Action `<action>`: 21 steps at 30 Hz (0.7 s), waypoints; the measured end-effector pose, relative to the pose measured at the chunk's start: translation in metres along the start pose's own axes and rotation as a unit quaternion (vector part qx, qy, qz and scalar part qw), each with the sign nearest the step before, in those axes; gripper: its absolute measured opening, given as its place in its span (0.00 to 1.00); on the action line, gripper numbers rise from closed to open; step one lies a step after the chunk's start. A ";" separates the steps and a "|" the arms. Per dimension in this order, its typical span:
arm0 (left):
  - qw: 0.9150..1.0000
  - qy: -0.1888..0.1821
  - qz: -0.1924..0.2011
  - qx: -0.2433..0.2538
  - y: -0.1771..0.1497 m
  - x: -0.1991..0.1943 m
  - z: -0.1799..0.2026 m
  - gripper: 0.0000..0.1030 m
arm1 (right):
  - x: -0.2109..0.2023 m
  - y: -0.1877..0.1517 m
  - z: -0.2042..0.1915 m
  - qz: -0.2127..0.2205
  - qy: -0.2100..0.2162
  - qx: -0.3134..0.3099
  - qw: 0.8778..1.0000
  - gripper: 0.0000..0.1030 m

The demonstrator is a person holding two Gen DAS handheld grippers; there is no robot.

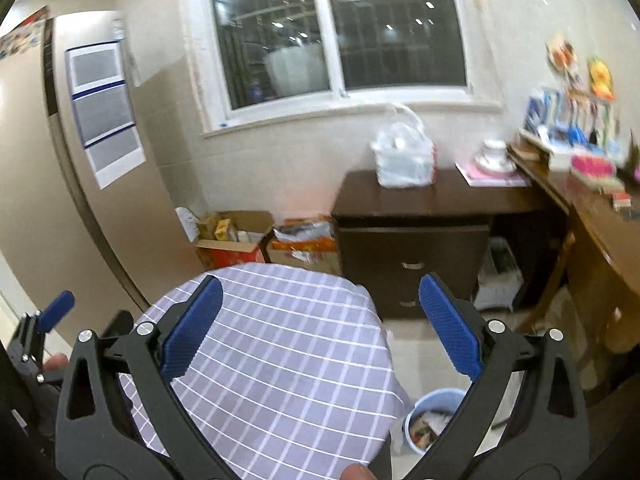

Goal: Collect trash

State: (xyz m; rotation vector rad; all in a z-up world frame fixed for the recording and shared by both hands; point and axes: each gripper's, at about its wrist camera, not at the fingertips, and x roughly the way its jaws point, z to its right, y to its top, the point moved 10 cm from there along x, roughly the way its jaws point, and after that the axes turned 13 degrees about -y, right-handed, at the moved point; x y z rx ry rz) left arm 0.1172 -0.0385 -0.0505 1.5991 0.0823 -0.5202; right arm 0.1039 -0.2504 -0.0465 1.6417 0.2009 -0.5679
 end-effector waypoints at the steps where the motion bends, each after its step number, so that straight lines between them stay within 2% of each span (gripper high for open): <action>1: 1.000 0.004 0.007 -0.003 0.004 -0.007 -0.007 0.95 | -0.007 0.004 -0.008 0.008 0.002 -0.006 1.000 0.94; 4: 0.999 0.016 0.029 -0.018 0.016 -0.028 -0.025 0.95 | -0.026 0.013 -0.030 0.033 0.008 -0.019 0.999 0.94; 11: 0.998 0.037 0.047 -0.033 0.026 -0.057 -0.043 0.95 | -0.058 0.027 -0.067 0.070 0.026 -0.037 0.997 0.94; 21: 0.995 0.045 0.069 -0.057 0.032 -0.080 -0.062 0.95 | -0.074 0.035 -0.084 0.091 0.030 -0.043 0.994 0.94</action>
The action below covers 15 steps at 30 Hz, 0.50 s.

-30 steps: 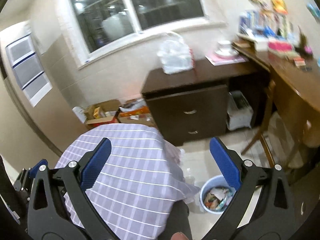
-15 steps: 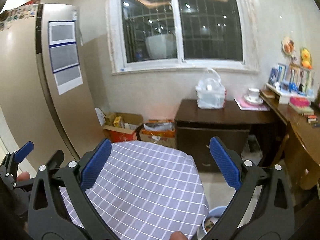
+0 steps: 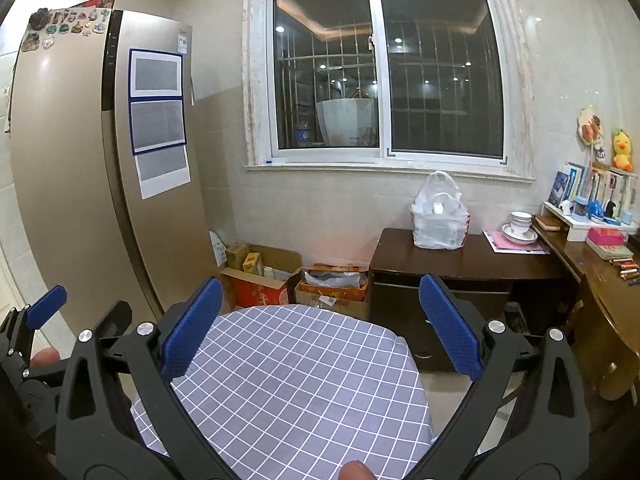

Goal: Collect trash

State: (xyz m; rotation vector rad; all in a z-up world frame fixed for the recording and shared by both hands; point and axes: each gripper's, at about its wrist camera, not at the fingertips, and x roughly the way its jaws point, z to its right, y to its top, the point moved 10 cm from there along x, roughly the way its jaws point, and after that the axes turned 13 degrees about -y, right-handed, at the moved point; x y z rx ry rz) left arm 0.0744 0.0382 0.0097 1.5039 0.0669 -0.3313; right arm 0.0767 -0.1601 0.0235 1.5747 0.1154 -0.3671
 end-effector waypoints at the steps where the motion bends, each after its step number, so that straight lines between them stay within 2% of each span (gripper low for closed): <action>1: 1.000 -0.001 0.001 -0.001 0.000 -0.001 0.000 0.95 | 0.000 0.001 0.000 0.001 -0.002 0.000 1.000 0.94; 15: 1.000 -0.010 0.002 -0.001 -0.001 -0.007 0.001 0.95 | 0.001 0.001 0.001 0.000 -0.009 0.004 1.000 0.94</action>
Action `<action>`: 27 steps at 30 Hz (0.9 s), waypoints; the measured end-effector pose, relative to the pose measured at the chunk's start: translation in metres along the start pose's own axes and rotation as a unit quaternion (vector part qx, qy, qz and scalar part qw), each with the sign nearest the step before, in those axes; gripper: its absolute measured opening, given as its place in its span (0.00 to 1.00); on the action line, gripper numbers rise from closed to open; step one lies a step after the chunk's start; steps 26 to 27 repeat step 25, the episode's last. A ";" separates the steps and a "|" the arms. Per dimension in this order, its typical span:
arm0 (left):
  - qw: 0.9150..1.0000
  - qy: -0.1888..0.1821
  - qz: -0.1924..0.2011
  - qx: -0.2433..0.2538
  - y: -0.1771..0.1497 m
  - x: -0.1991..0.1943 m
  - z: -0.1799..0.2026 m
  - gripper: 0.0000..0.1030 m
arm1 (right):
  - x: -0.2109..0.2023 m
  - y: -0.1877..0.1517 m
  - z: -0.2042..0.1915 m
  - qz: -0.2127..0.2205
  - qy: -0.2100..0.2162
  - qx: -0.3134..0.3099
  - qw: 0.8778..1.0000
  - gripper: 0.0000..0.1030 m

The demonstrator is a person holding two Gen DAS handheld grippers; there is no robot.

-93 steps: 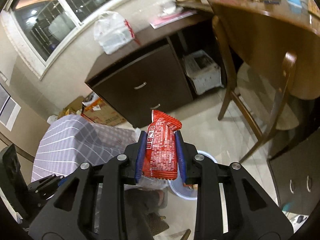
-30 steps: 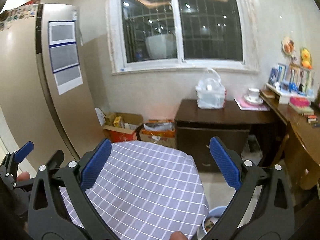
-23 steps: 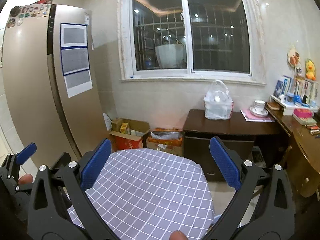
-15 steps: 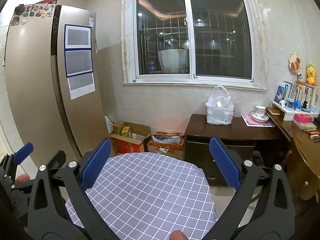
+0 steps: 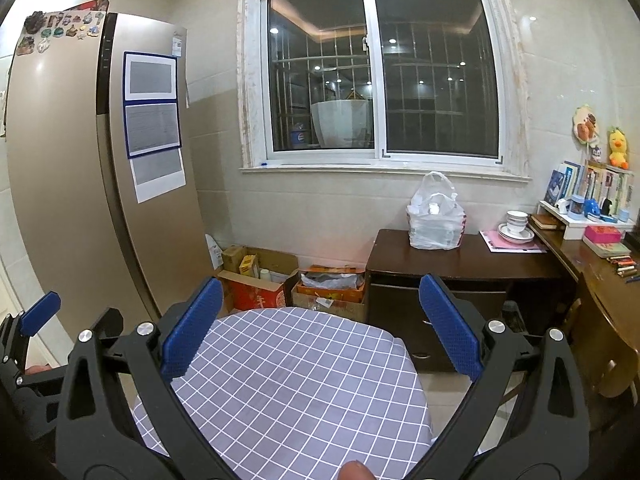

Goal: Collect trash

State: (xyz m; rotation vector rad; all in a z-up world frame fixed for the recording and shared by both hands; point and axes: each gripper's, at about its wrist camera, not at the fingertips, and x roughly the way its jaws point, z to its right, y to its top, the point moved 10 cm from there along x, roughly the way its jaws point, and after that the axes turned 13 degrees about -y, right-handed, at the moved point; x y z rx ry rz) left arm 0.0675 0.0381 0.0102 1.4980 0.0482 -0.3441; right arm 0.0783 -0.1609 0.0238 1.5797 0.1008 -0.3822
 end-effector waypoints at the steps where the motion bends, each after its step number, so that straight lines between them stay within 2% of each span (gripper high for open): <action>1: 1.000 -0.001 0.000 -0.001 0.000 0.000 0.000 0.95 | 0.000 0.000 0.000 0.000 0.001 0.000 1.000 0.94; 15: 1.000 -0.013 0.003 -0.005 -0.001 0.001 0.003 0.95 | 0.002 -0.001 -0.001 -0.004 0.001 -0.002 1.000 0.94; 27: 1.000 0.001 -0.002 0.003 0.001 0.003 0.002 0.95 | 0.005 -0.004 -0.001 -0.007 0.006 0.001 1.000 0.94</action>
